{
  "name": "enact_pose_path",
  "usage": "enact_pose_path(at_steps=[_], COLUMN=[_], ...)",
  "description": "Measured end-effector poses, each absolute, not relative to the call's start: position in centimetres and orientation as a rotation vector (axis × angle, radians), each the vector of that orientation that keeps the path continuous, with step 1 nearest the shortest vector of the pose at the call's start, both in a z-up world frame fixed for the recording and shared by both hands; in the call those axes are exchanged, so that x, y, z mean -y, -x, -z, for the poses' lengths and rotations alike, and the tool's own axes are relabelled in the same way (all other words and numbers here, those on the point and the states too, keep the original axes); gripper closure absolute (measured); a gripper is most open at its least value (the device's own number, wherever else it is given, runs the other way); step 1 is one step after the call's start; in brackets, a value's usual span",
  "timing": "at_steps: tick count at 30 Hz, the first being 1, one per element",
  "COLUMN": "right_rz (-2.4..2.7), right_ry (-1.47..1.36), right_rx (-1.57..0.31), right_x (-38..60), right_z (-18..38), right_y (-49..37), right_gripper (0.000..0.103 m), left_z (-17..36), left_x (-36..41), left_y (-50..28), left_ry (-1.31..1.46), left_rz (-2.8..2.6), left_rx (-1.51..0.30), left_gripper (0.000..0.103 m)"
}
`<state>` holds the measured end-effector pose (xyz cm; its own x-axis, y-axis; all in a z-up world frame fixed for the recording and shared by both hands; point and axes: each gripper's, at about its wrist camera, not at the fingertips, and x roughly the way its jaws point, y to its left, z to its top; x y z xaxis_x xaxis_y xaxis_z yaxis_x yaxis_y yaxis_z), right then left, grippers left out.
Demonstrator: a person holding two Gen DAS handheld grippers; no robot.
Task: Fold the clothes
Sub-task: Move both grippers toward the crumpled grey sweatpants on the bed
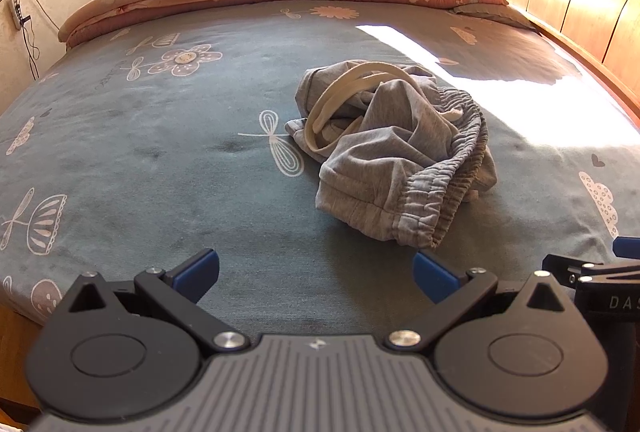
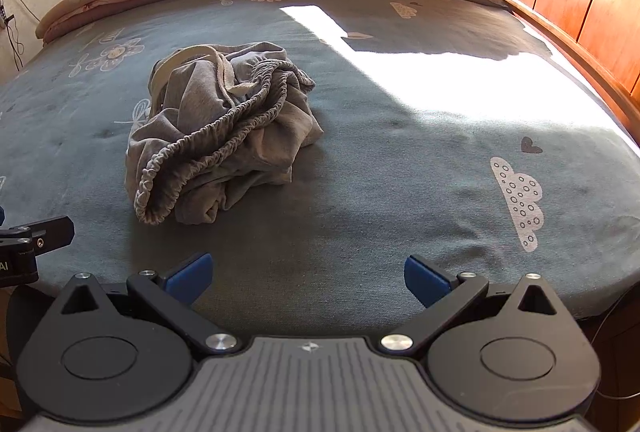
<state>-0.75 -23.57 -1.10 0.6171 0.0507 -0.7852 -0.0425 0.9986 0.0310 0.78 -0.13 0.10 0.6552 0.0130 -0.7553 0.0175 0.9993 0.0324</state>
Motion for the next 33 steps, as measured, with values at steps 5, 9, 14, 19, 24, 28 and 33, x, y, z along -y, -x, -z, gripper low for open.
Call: enact_pose_path(at_steps=[5,9,14,19,24,28,33], right_rz=[-0.048,-0.038,-0.061,-0.074,-0.081,-0.091,-0.119], right_ry=[-0.001,0.034,0.047,0.049,0.041,0.039,0.035], right_rx=[-0.904,-0.898,-0.904,-0.912,-0.933,-0.951,-0.973], right_x=[23.5,23.1,22.7,22.4,22.4,22.3,21.9], right_z=[1.3,1.5,1.8,2.0,2.5,3.1,3.8], right_y=[0.8,0.8,1.0,0.9,0.6,0.3,-0.2], right_gripper=[0.000,0.000,0.000,0.000,0.000,0.000,0.000], left_z=[0.0,-0.1,-0.2,0.1,0.5,1.1,1.8], left_x=[0.3,0.7,0.8,0.4,0.5,0.3,-0.4], left_y=[-1.0,-1.3,-1.7,-1.9,-2.4,-2.4,-2.2], left_ry=[-0.040,-0.044,-0.042,-0.034,-0.036,-0.041,-0.043], left_rz=[0.003,0.002,0.003,0.000,-0.001,0.003,-0.005], left_rx=[-0.862,-0.866,-0.866,-0.876,-0.890,-0.898,-0.908], left_gripper=[0.000,0.000,0.000,0.000,0.000,0.000,0.000])
